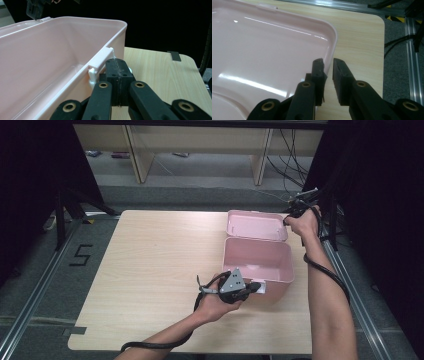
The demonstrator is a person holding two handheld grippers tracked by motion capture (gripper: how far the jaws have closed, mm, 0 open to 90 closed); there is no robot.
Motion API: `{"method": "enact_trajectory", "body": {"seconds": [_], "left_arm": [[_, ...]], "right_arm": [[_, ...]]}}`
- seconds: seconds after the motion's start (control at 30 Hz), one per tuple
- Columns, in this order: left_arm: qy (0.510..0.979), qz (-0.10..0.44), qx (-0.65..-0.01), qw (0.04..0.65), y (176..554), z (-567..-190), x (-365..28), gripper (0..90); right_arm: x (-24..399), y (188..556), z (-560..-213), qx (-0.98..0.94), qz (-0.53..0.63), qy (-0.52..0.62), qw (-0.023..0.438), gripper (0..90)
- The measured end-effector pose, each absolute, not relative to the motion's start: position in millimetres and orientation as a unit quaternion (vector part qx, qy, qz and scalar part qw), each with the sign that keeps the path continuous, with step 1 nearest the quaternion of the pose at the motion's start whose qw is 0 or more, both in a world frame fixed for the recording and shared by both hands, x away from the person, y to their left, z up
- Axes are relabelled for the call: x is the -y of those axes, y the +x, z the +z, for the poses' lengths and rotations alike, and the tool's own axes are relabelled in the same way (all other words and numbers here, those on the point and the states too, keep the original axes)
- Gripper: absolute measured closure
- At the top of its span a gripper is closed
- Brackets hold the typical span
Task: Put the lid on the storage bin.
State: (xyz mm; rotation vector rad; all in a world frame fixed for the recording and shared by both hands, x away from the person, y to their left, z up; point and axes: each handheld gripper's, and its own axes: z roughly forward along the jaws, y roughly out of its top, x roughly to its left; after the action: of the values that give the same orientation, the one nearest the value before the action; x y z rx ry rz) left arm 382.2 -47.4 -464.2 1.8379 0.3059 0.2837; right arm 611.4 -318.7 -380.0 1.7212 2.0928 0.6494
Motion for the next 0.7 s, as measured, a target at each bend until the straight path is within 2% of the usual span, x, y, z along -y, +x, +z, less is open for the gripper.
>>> {"method": "enact_trajectory", "body": {"seconds": [0.2, 0.7], "left_arm": [[0.790, 0.123, -0.128, 0.587, 382.3, -464.0, 49.7, 89.5], [0.792, 0.117, -0.128, 0.585, 383.2, -464.0, 49.9, 89.4]], "right_arm": [[313.7, 613.9, -382.3, -0.723, 0.226, 0.633, 0.158, 80.0], [314.7, 621.9, -389.4, -0.723, 0.213, 0.638, 0.157, 81.0]]}}
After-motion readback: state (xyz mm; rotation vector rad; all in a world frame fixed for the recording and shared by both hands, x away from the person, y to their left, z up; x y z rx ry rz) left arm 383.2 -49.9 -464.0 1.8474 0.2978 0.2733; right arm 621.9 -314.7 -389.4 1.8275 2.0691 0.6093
